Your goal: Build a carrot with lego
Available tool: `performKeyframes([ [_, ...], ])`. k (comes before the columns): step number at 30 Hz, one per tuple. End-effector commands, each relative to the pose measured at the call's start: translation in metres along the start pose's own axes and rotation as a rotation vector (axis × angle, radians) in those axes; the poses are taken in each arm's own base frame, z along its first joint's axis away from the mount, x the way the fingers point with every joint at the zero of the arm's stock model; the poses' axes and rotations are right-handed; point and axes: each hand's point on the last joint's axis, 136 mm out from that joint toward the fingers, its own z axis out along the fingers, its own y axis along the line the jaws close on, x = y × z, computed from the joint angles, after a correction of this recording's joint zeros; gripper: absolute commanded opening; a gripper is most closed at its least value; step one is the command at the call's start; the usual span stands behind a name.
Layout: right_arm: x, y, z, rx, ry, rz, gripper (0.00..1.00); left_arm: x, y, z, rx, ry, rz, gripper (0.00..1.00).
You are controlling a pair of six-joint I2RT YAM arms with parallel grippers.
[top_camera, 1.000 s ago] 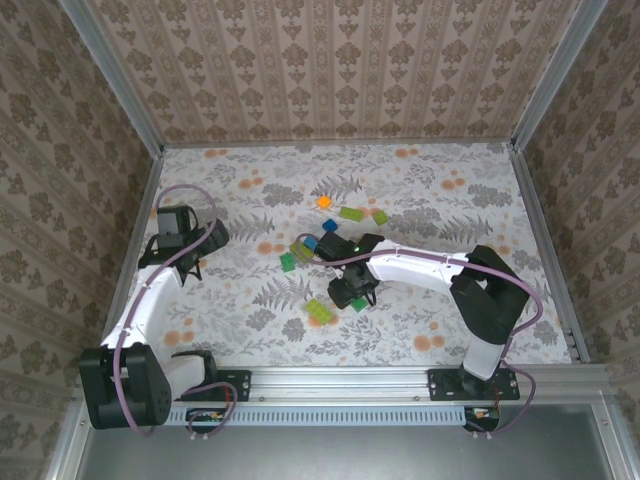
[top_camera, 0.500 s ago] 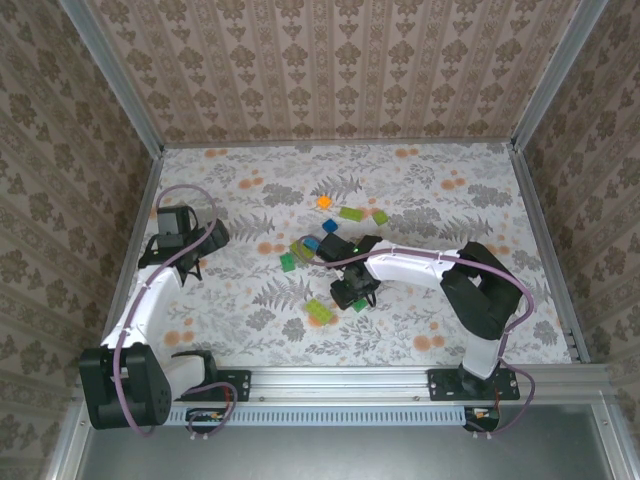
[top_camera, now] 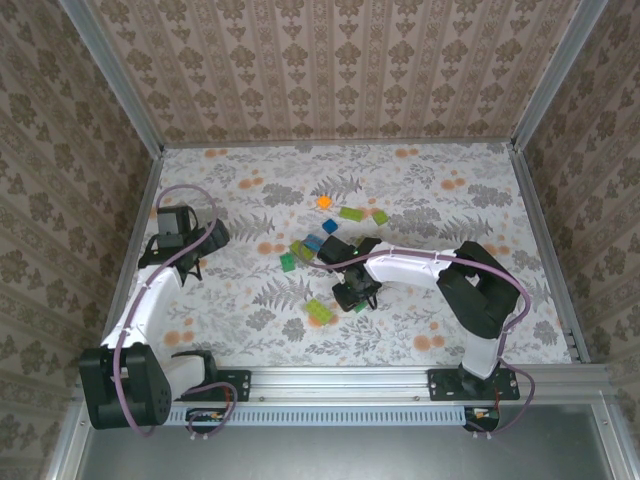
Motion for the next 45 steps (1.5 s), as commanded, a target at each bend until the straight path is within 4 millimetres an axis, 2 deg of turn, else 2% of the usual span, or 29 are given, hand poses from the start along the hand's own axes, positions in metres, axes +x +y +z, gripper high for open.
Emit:
performKeyframes([
  [1,0.005,0.0,0.006,-0.013,0.026,-0.007,0.39,-0.011,-0.004,-0.004,0.014,-0.02,0.011,1.0],
  [7,0.003,0.001,-0.013,-0.017,0.002,-0.002,0.34,-0.012,-0.004,-0.004,0.013,-0.022,0.012,1.0],
  [12,0.008,0.007,-0.049,-0.032,-0.028,-0.036,0.33,-0.013,-0.004,-0.004,0.012,-0.023,0.009,1.0],
  [18,0.009,0.031,-0.091,-0.107,-0.053,-0.118,0.33,-0.012,-0.005,-0.004,0.015,-0.021,0.009,1.0],
  [22,0.003,0.051,-0.107,-0.163,-0.07,-0.163,0.33,-0.013,-0.005,-0.005,0.016,-0.023,0.01,1.0],
  [26,-0.004,0.067,-0.108,-0.175,-0.068,-0.205,0.34,-0.012,-0.005,-0.005,0.016,-0.021,0.01,1.0],
  [35,-0.013,0.091,-0.093,-0.19,-0.046,-0.251,0.34,-0.012,-0.005,-0.005,0.018,-0.022,0.011,1.0],
  [45,-0.02,0.098,-0.081,-0.183,-0.024,-0.276,0.34,-0.012,-0.005,-0.006,0.02,-0.023,0.01,1.0],
])
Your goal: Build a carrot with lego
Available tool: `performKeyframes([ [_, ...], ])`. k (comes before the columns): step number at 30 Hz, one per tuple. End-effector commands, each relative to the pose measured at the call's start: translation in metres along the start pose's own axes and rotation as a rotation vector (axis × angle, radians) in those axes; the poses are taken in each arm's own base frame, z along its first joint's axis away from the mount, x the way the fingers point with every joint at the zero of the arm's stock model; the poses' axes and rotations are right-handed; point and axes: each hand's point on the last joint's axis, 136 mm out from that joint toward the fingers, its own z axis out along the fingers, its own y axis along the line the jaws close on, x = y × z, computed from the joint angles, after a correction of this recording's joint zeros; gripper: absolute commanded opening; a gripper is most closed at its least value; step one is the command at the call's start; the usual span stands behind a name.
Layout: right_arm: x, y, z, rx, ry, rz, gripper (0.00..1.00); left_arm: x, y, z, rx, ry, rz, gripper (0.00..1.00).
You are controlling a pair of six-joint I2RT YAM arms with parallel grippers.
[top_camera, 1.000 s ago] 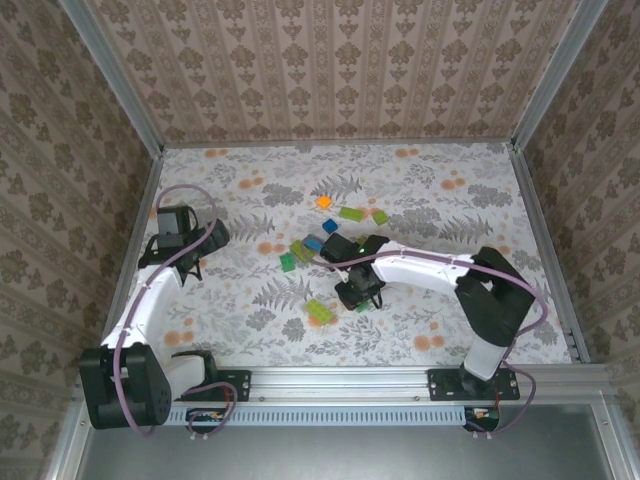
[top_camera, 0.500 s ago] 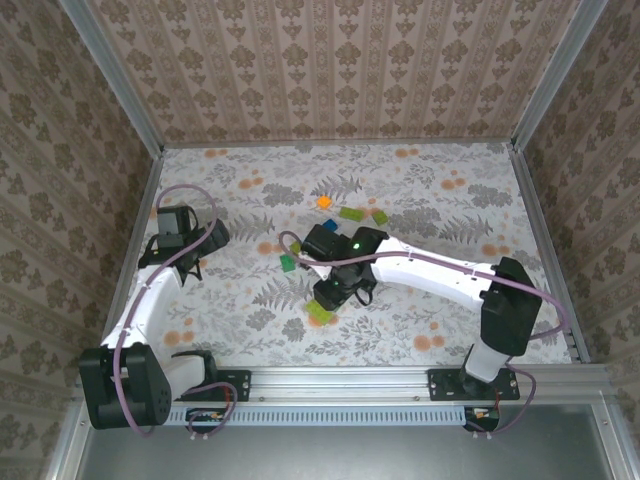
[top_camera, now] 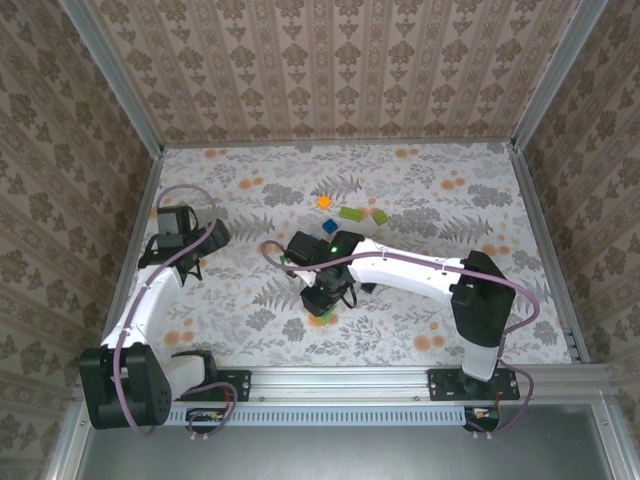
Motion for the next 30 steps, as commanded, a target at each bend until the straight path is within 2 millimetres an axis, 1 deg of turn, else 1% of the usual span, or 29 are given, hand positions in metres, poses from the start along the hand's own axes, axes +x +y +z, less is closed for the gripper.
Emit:
performKeyframes([
  [1,0.001,0.004,0.003,-0.008,0.032,-0.029,0.34,-0.013,-0.004,-0.006,0.014,-0.026,0.012,1.0],
  [11,0.004,0.001,0.015,0.005,0.066,-0.045,0.34,-0.012,-0.004,-0.006,0.013,-0.025,0.013,1.0],
  [20,0.007,0.0,0.021,0.006,0.086,-0.045,0.34,-0.012,-0.003,-0.005,0.009,-0.025,0.013,1.0],
  [30,0.009,-0.002,0.031,0.014,0.097,-0.008,0.34,-0.013,-0.004,-0.005,0.009,-0.027,0.013,1.0],
])
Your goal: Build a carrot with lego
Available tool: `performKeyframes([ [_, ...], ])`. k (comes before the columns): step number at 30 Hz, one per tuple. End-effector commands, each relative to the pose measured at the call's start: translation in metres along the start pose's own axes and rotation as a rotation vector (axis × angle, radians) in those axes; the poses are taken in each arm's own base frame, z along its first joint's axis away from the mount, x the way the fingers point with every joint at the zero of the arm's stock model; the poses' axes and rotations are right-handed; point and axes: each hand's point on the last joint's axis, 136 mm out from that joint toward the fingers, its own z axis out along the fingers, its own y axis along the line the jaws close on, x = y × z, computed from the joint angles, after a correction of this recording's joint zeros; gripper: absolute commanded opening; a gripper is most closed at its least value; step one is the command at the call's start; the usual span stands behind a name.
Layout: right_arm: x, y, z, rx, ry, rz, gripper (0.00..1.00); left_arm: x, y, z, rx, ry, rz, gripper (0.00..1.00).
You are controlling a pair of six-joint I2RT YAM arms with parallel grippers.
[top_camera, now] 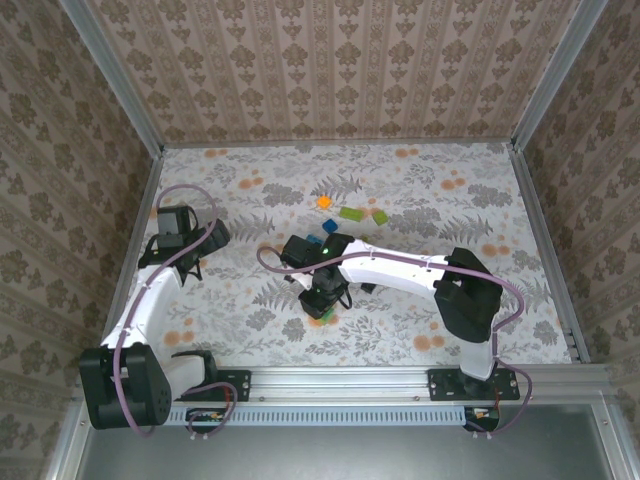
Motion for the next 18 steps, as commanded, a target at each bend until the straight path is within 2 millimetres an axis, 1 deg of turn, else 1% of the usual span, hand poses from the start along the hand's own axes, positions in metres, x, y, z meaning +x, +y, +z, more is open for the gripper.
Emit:
performKeyframes([
  [1,0.006,-0.001,0.011,0.009,0.042,0.026,0.34,-0.013,-0.003,-0.005,0.008,-0.026,0.013,1.0],
  [18,0.019,-0.001,0.031,0.023,0.072,0.081,0.34,-0.012,-0.004,-0.004,0.013,-0.022,0.011,1.0],
])
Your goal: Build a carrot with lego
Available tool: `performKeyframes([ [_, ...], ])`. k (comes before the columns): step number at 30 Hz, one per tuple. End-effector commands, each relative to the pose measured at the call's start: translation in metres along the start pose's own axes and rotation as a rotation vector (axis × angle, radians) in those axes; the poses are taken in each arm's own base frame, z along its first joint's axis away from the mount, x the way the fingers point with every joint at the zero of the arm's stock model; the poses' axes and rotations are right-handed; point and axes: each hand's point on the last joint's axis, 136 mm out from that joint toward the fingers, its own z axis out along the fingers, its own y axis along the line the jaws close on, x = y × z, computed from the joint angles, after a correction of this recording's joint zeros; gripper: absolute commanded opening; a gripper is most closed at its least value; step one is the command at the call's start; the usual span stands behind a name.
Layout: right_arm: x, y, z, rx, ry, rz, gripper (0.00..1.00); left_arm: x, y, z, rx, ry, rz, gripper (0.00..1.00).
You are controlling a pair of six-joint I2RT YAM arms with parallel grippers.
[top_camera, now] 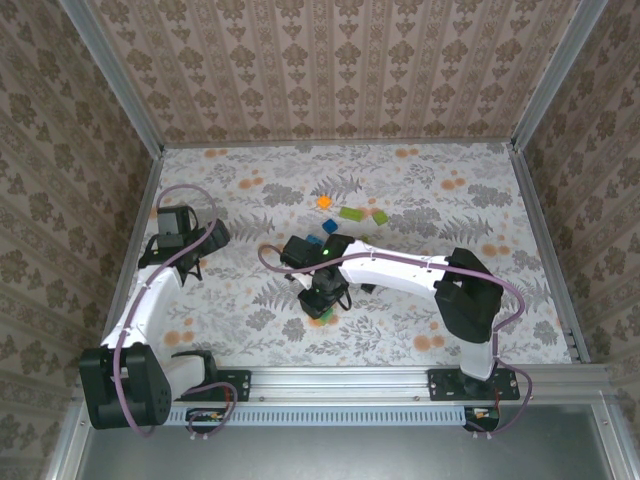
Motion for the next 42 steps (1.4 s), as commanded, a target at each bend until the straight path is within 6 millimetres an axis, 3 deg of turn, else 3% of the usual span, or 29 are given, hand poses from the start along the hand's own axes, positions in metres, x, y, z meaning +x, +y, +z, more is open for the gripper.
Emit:
performKeyframes([
  [1,0.021,-0.003,0.029,0.027,0.084,0.028,0.34,-0.012,-0.005,-0.004,0.015,-0.022,0.012,1.0],
  [17,0.038,-0.013,0.047,0.106,0.125,0.105,0.33,-0.012,-0.006,-0.007,0.023,-0.028,0.009,1.0],
  [29,0.083,-0.03,0.081,0.182,0.309,0.072,0.32,-0.012,-0.006,-0.008,0.027,-0.03,0.009,1.0],
  [34,0.097,-0.027,0.097,0.153,0.359,0.068,0.32,-0.012,-0.006,-0.008,0.025,-0.031,0.009,1.0],
  [42,0.098,-0.022,0.107,0.12,0.364,0.063,0.31,-0.012,-0.006,-0.007,0.026,-0.027,0.009,1.0],
])
